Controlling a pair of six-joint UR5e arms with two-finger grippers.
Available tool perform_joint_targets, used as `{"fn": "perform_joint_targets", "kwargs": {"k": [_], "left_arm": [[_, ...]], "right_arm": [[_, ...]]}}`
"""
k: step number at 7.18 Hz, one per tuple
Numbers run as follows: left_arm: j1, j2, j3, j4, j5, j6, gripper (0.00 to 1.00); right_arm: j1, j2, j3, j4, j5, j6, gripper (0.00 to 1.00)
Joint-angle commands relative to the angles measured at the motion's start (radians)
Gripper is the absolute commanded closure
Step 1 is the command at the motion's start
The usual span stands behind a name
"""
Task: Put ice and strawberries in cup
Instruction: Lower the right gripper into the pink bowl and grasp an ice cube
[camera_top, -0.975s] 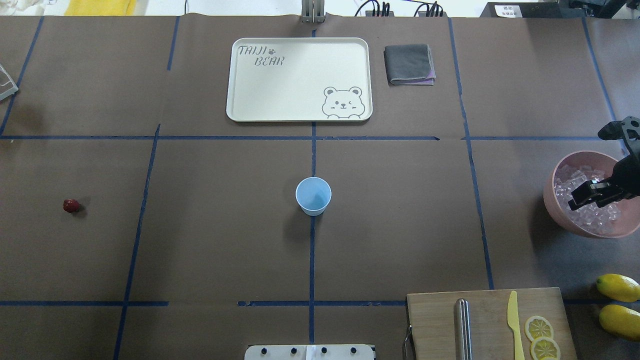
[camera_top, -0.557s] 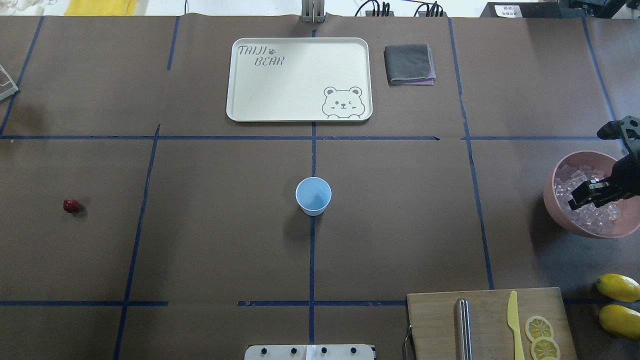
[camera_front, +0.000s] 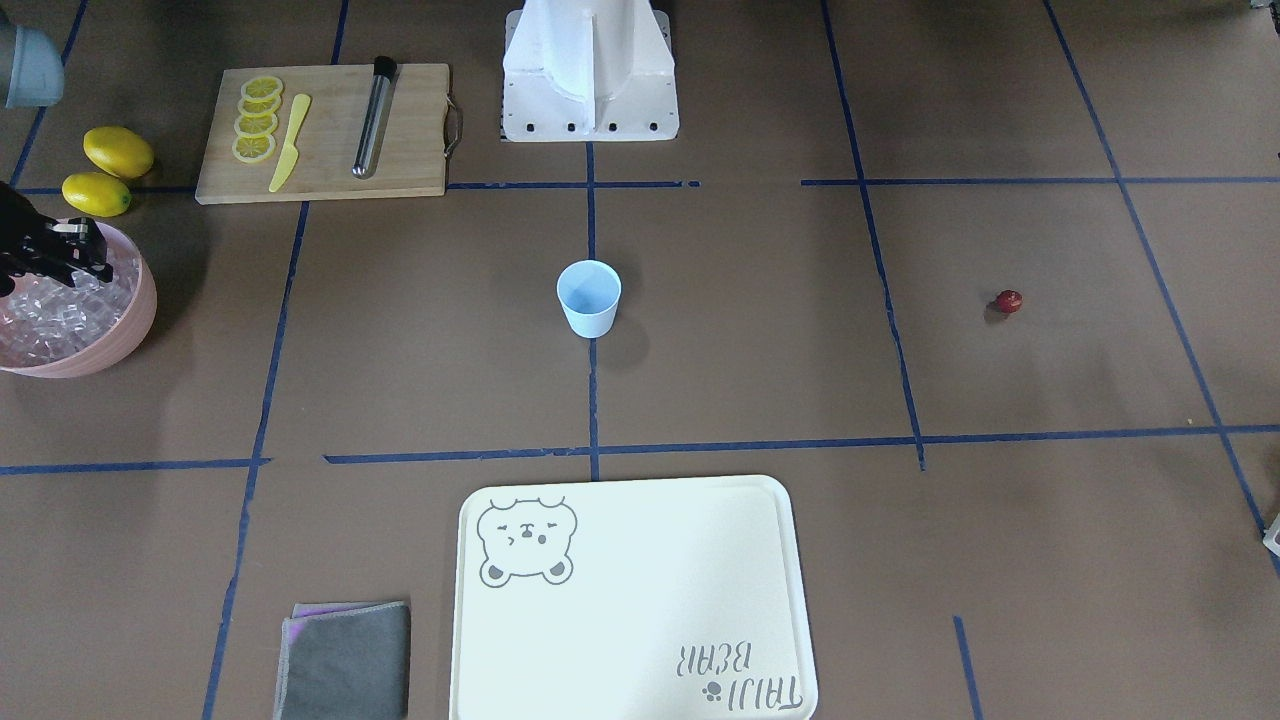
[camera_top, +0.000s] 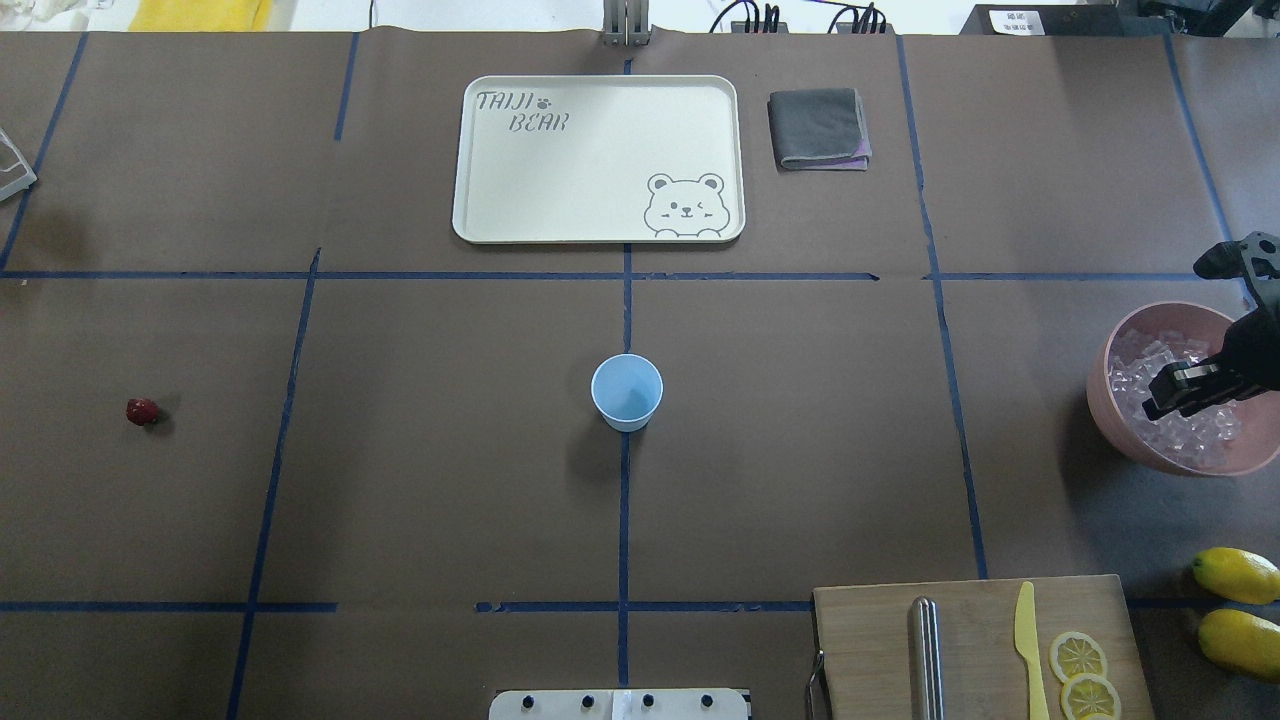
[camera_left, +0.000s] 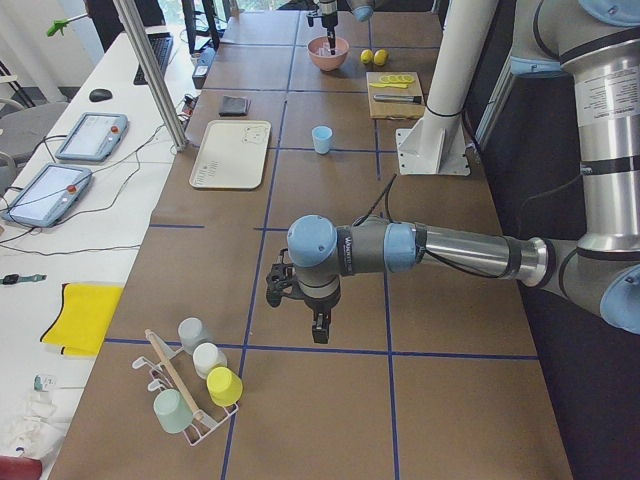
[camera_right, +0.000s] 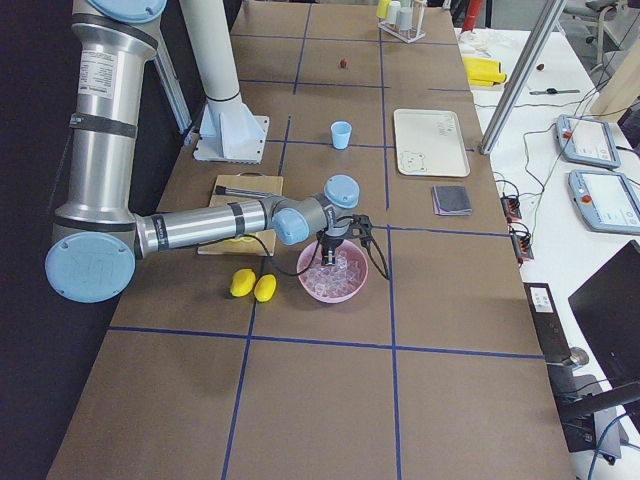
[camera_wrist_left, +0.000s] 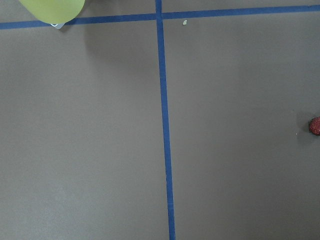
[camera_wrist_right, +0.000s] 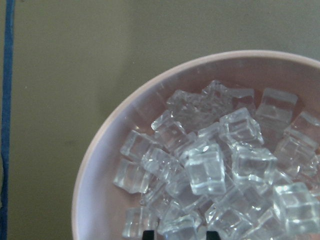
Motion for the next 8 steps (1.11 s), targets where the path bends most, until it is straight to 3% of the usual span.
{"fn": "perform_joint_targets", "kwargs": {"k": [1, 2, 3, 6, 8], "left_arm": [[0.000, 0.000, 0.000, 0.000, 0.000, 0.000, 0.00], [0.000, 0.000, 0.001, 0.000, 0.000, 0.000, 0.00], [0.000, 0.000, 0.001, 0.000, 0.000, 0.000, 0.00], [0.002, 0.000, 0.000, 0.000, -0.012, 0.000, 0.00], [0.000, 0.000, 0.001, -0.001, -0.052, 0.000, 0.00]], "right_arm": [[0.000, 0.000, 0.001, 0.001, 0.000, -0.002, 0.84], [0.000, -0.002, 0.000, 0.000, 0.000, -0.004, 0.97], [0.003, -0.004, 0.006, 0.001, 0.000, -0.005, 1.00], [0.047, -0.007, 0.128, 0.000, -0.003, 0.002, 1.00], [0.045, 0.056, 0.192, 0.000, 0.001, 0.117, 1.00]]}}
